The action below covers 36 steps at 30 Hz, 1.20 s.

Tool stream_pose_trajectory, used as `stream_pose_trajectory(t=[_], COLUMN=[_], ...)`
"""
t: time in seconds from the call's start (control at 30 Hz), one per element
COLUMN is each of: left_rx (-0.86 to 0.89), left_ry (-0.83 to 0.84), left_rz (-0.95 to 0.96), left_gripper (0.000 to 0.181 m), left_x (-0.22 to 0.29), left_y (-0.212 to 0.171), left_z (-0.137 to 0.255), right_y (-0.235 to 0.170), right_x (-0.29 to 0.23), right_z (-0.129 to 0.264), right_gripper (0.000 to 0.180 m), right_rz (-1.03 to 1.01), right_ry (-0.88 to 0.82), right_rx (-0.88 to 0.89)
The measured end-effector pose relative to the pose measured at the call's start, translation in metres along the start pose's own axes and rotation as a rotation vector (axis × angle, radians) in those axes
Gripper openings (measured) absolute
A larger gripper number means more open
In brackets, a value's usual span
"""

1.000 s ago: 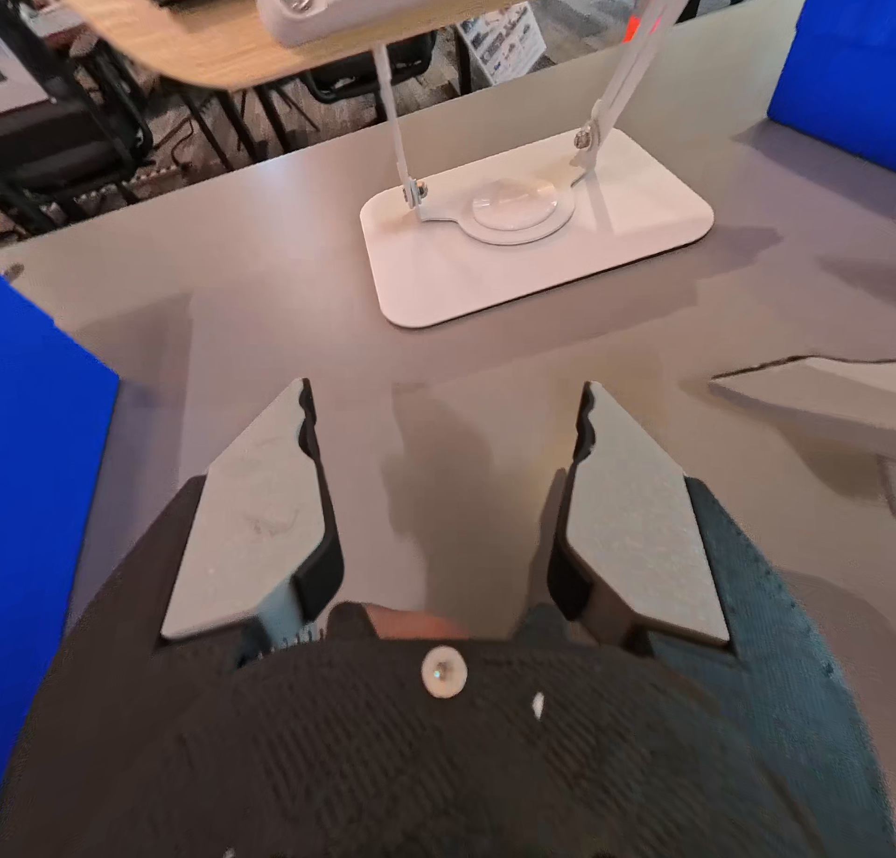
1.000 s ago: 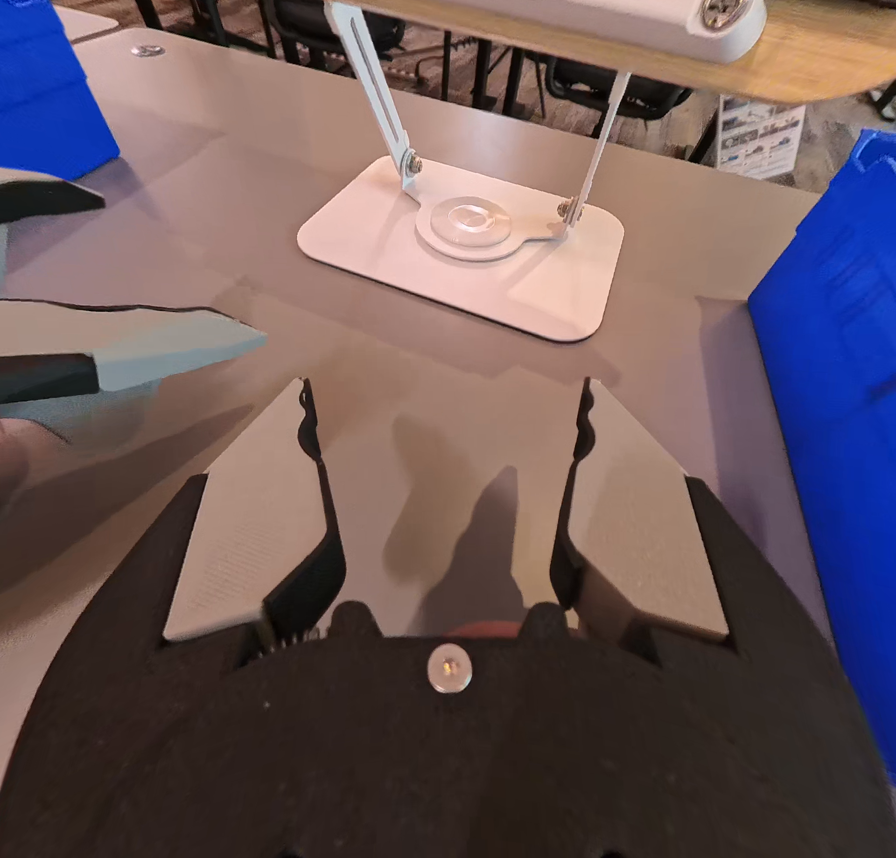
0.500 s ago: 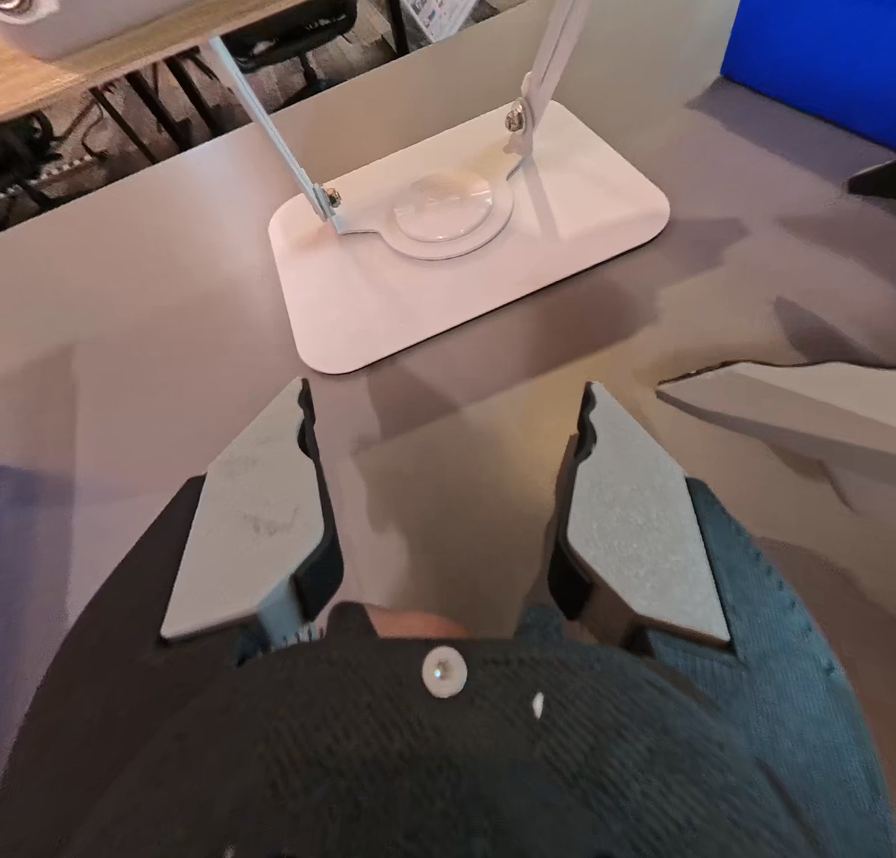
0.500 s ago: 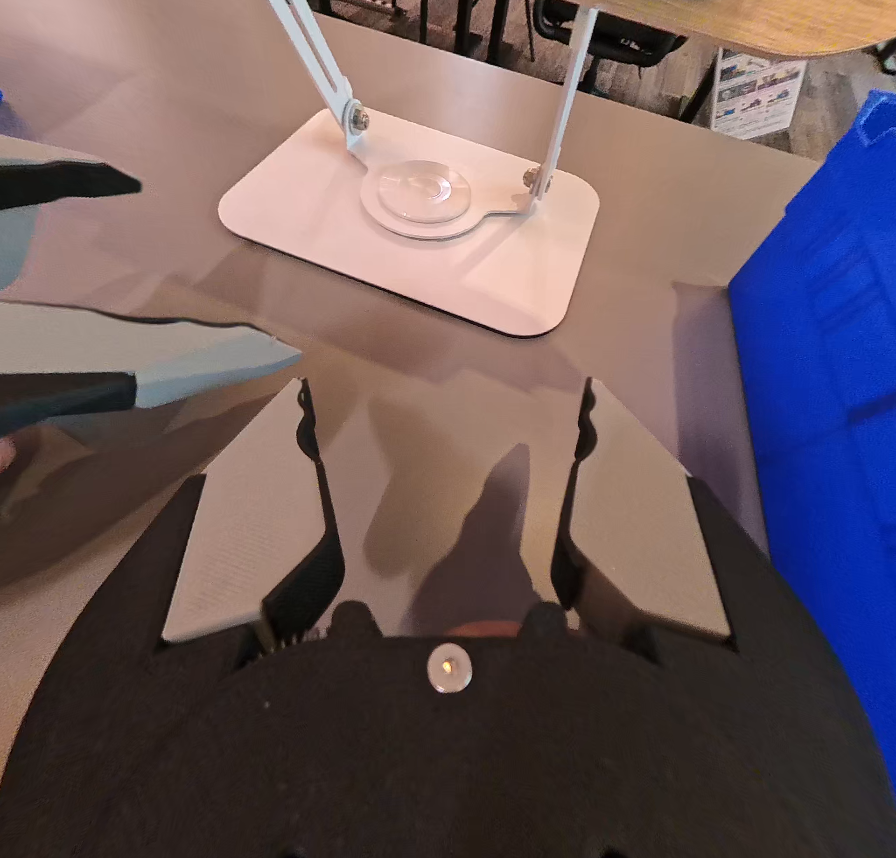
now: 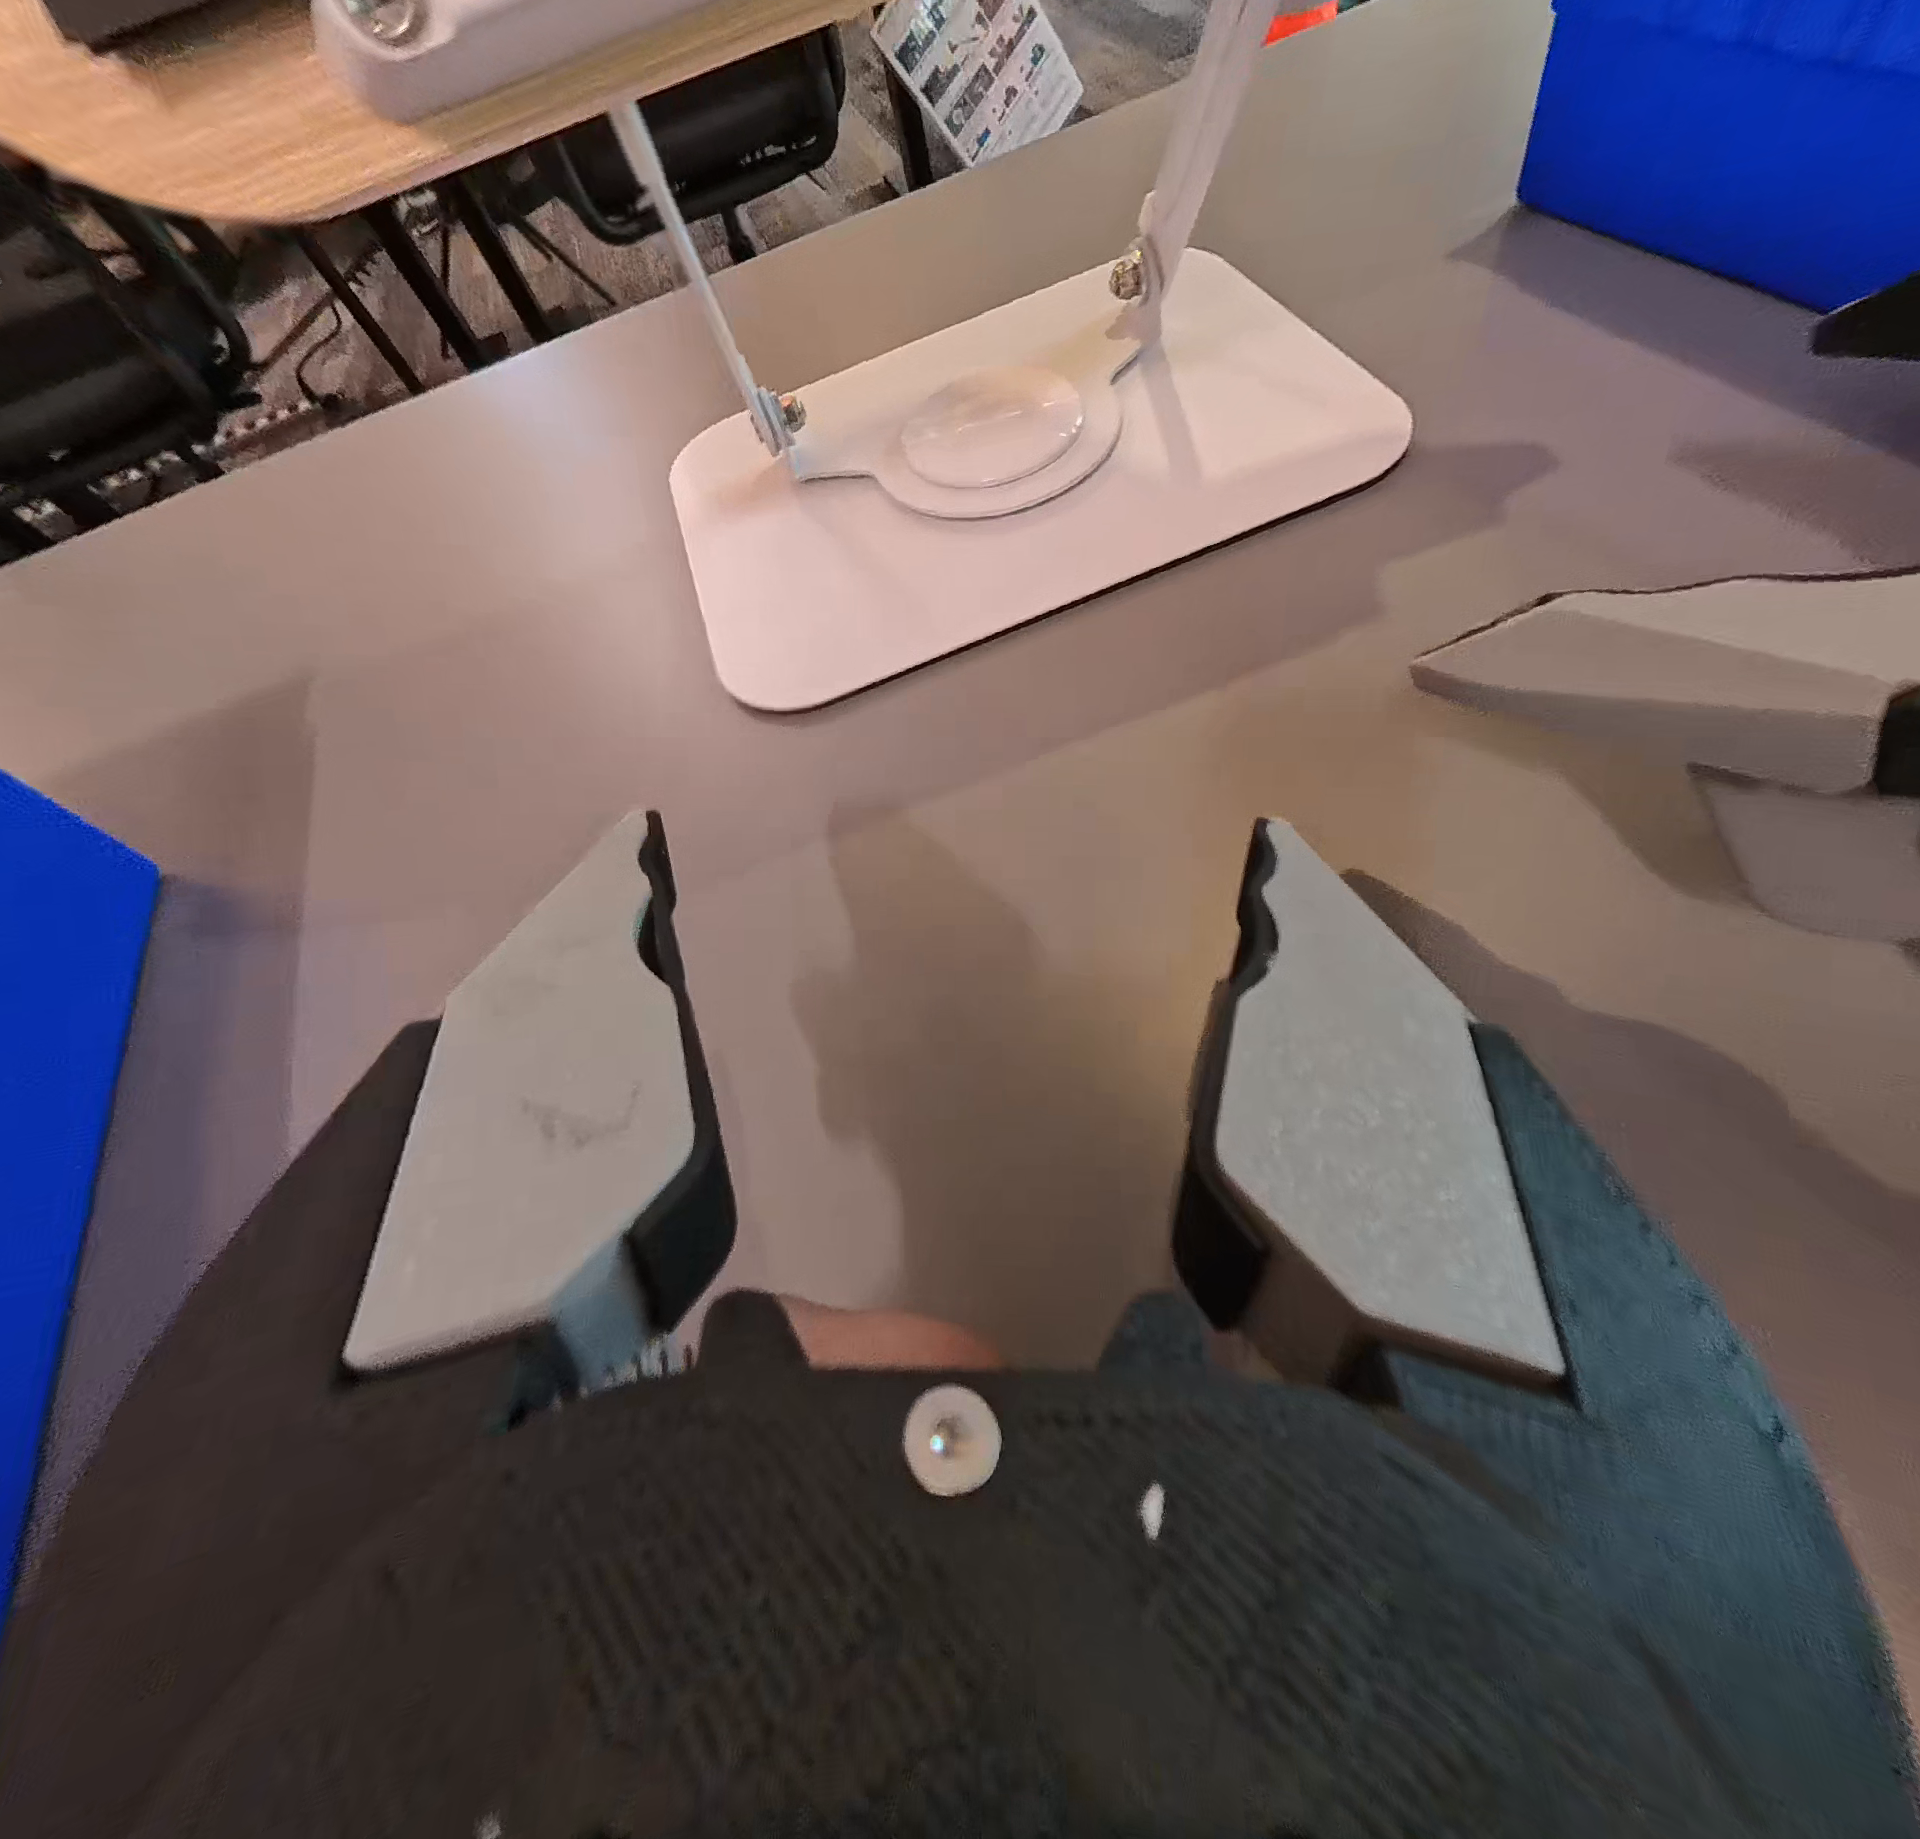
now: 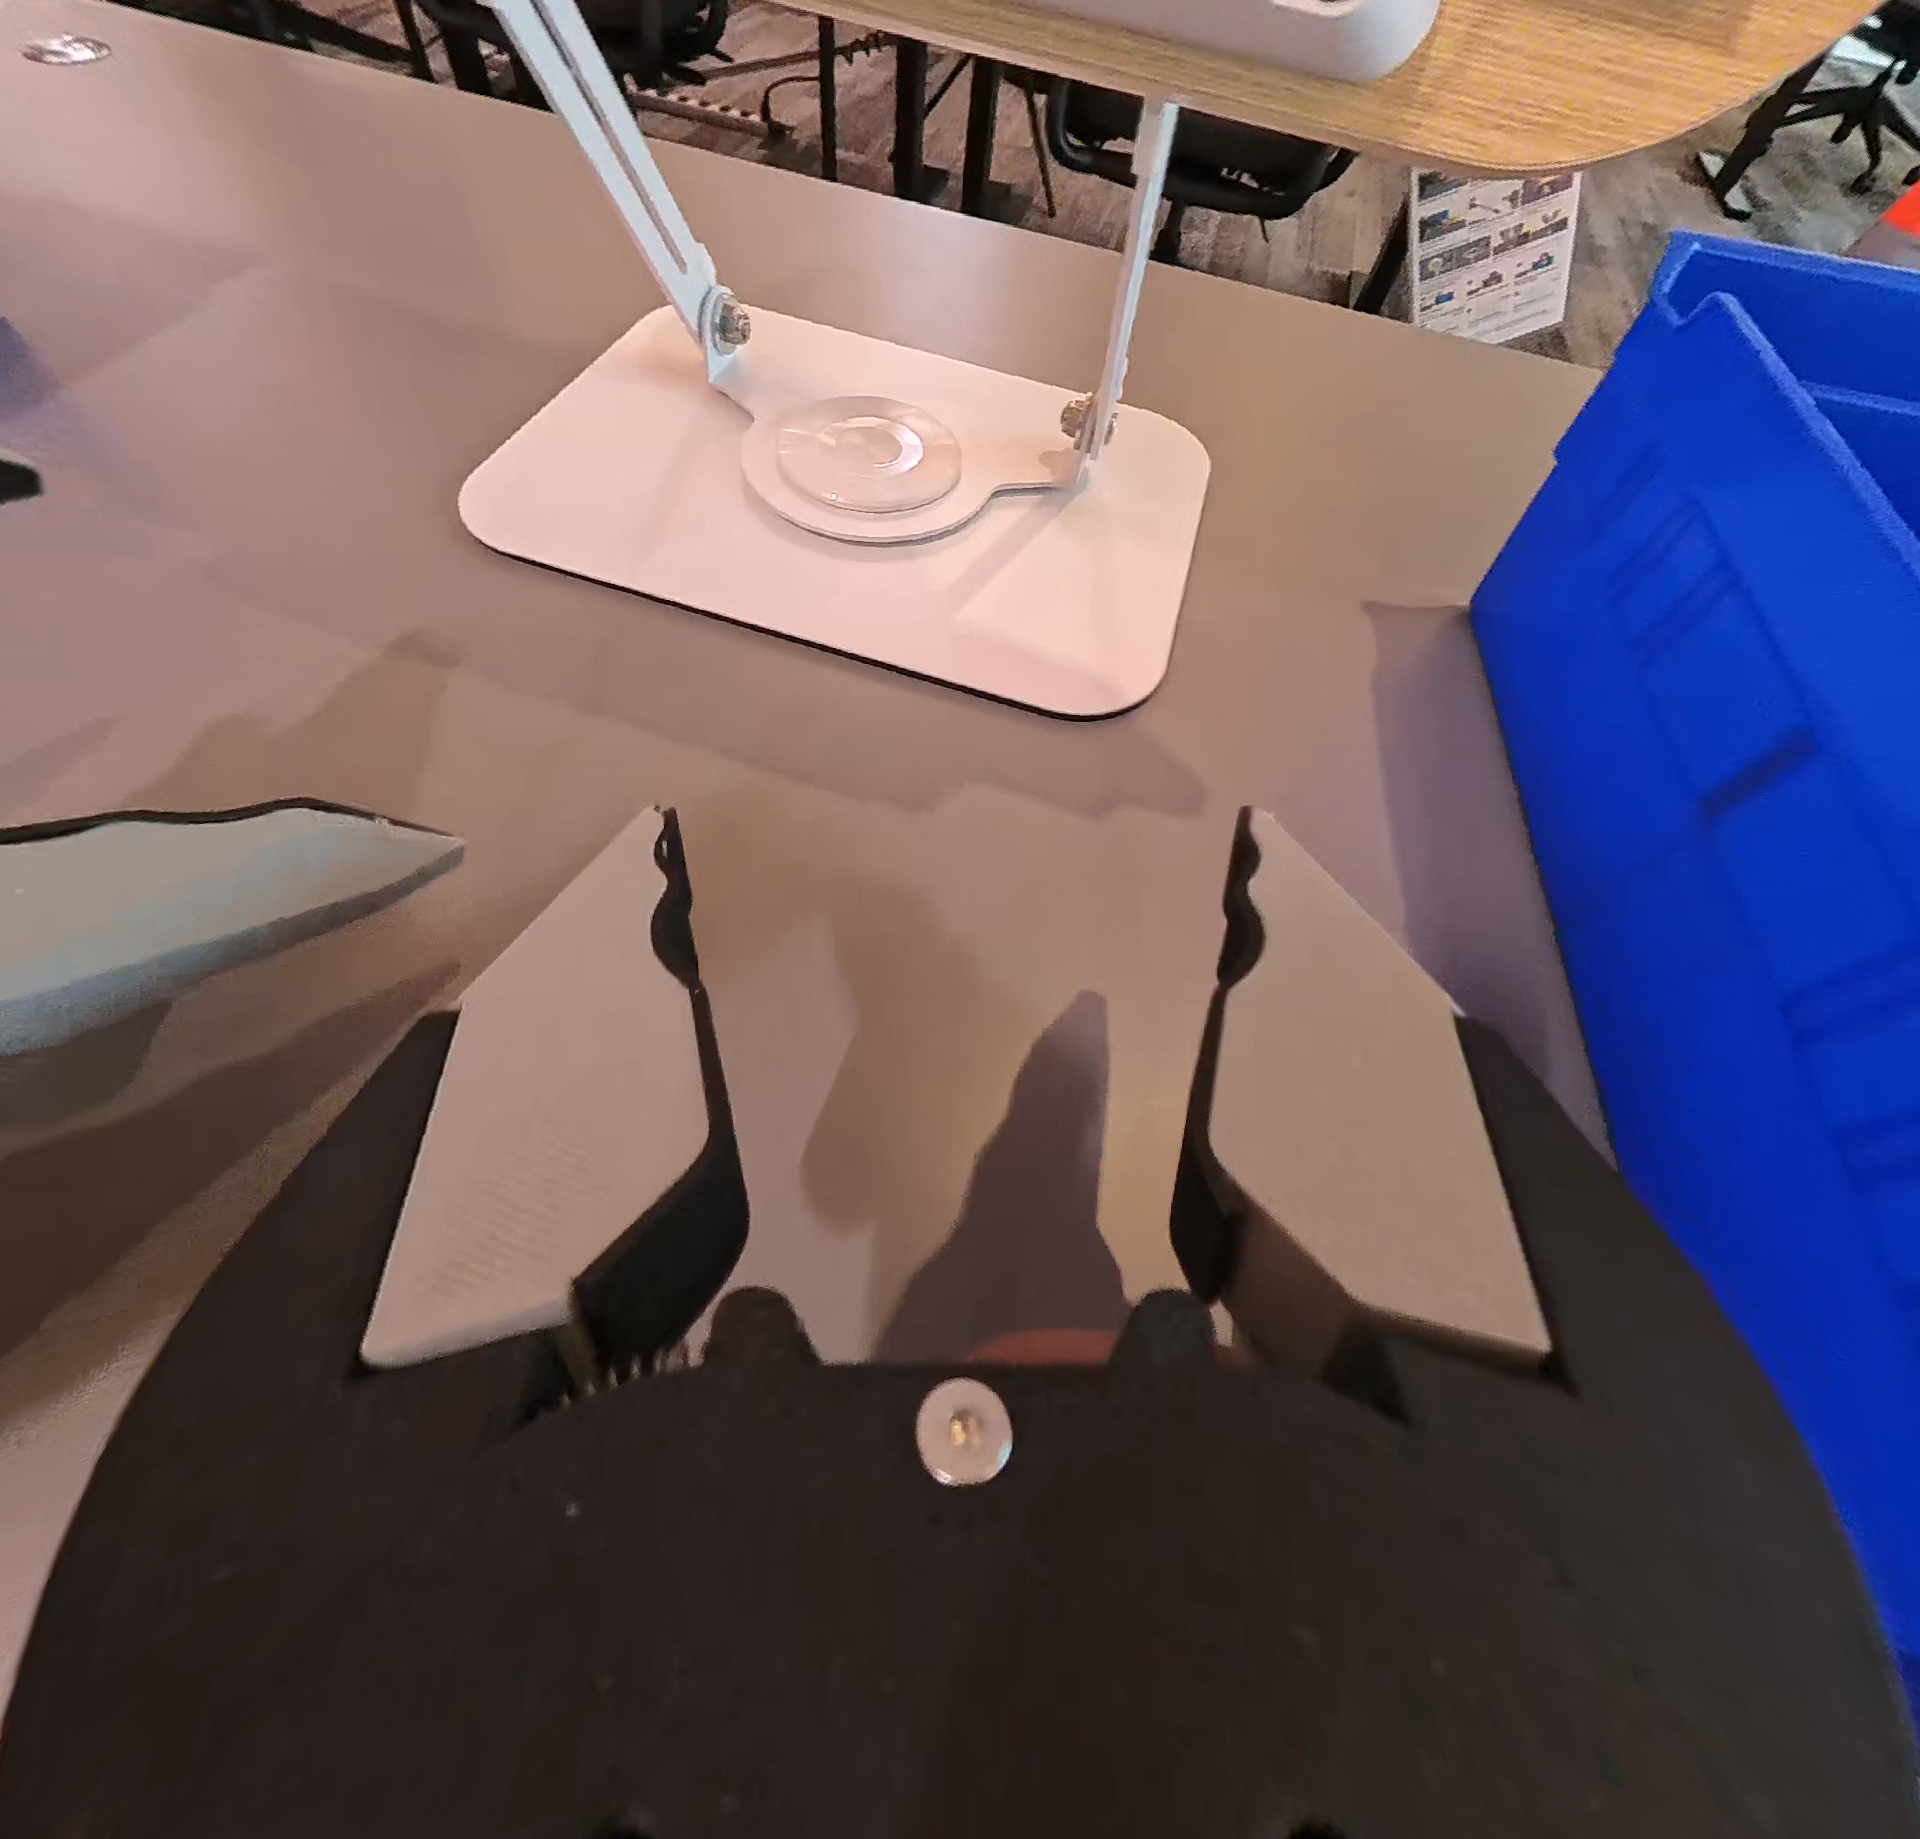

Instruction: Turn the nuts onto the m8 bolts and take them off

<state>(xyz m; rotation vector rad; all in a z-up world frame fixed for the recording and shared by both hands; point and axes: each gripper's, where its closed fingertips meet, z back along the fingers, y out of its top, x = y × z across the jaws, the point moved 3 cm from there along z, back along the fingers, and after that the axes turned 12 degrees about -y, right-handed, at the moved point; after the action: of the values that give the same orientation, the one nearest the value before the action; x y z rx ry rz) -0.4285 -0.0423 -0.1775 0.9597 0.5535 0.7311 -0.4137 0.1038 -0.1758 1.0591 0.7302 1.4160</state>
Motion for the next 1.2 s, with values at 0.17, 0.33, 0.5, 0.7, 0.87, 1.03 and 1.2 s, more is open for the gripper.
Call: stream_pose_trajectory(t=[0.17,0.33,0.5,0.7,0.87,1.03,1.2], left_rx=[0.017,0.014,0.015,0.010,0.022,0.031,0.042], left_ry=[0.032,0.047,0.060,0.060,0.054,0.053,0.064], left_rz=[0.013,0.030,0.005,0.001,0.017,0.014,0.031], left_gripper=[0.108,0.107,0.108,0.108,0.108,0.108,0.108], left_x=[-0.017,-0.030,-0.031,-0.032,-0.032,-0.030,-0.037], left_y=[0.001,0.000,0.000,-0.002,0.000,0.002,0.002], left_z=[0.009,0.012,0.014,0.014,0.018,0.020,0.024], right_y=[0.000,0.001,0.007,0.013,0.016,0.016,0.016], right_x=[-0.006,-0.015,-0.021,-0.019,-0.018,-0.019,-0.019], right_z=[-0.002,0.000,0.006,0.013,0.016,0.016,0.017], right_gripper=[0.097,0.096,0.096,0.094,0.094,0.094,0.094], right_rz=[0.016,0.051,0.059,0.024,0.006,0.019,0.033], right_ry=[0.045,0.082,0.115,0.144,0.156,0.153,0.138], right_rx=[-0.007,0.001,0.026,0.041,0.047,0.050,0.056])
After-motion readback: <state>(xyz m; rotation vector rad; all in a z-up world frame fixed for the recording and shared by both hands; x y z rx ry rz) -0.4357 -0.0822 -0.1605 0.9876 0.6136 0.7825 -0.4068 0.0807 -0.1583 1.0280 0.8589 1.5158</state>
